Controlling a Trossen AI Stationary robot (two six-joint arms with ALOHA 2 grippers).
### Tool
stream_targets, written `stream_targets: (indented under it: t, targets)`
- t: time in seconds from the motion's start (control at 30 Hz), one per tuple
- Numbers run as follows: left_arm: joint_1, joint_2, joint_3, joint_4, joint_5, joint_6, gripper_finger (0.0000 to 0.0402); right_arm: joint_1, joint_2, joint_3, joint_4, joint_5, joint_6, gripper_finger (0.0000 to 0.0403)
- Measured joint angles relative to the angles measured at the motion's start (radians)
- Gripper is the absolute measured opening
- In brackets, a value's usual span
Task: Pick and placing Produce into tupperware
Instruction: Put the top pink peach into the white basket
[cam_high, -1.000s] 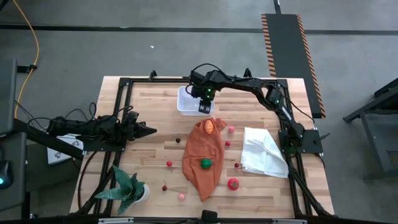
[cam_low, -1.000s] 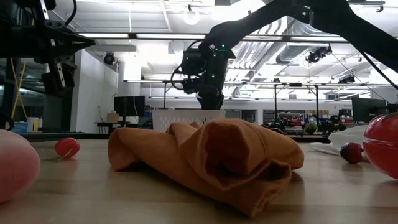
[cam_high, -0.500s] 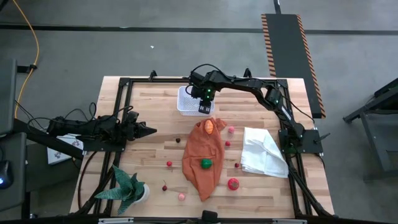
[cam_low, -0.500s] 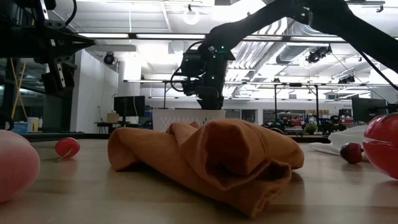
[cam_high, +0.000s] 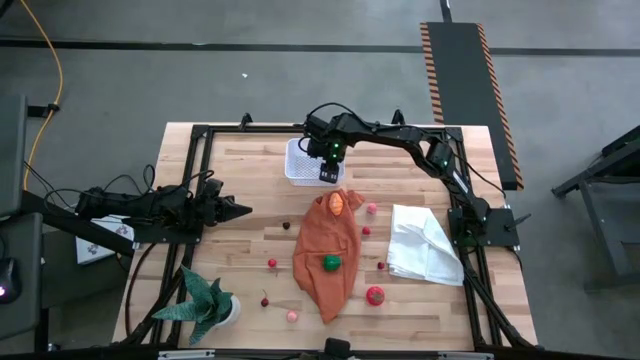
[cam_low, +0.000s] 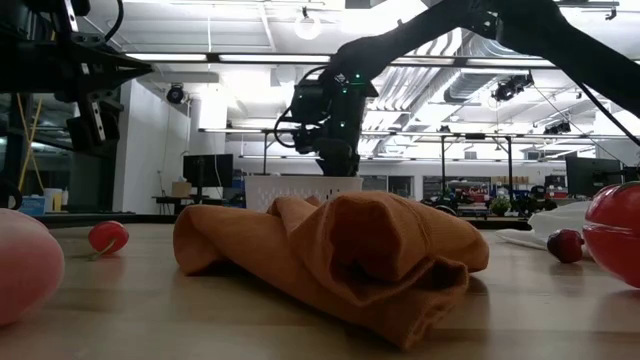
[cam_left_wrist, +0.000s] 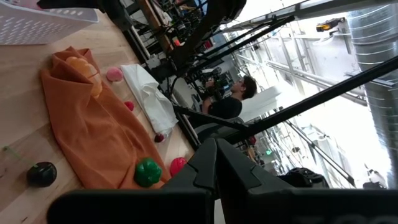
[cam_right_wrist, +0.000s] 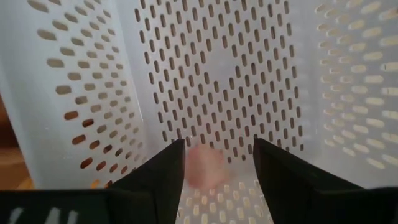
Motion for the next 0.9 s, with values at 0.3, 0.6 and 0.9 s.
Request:
stream_targets:
  t: [0.3, 0.6, 0.9]
  targets:
    - [0.000, 0.000, 0.000, 0.000, 0.000, 0.000, 0.0001, -0.017, 0.000, 0.163, -0.065, 0.000, 0.018, 0.0169]
    - [0.000, 0.000, 0.000, -0.001, 0.003, 0.000, 0.0001, -0.043, -0.008, 0.341, -0.179, -0.047, 0.058, 0.0170]
    - [0.000, 0.000, 0.000, -0.001, 0.006, 0.001, 0.0001, -0.044, -0.049, 0.310, -0.298, -0.099, 0.082, 0.0170]
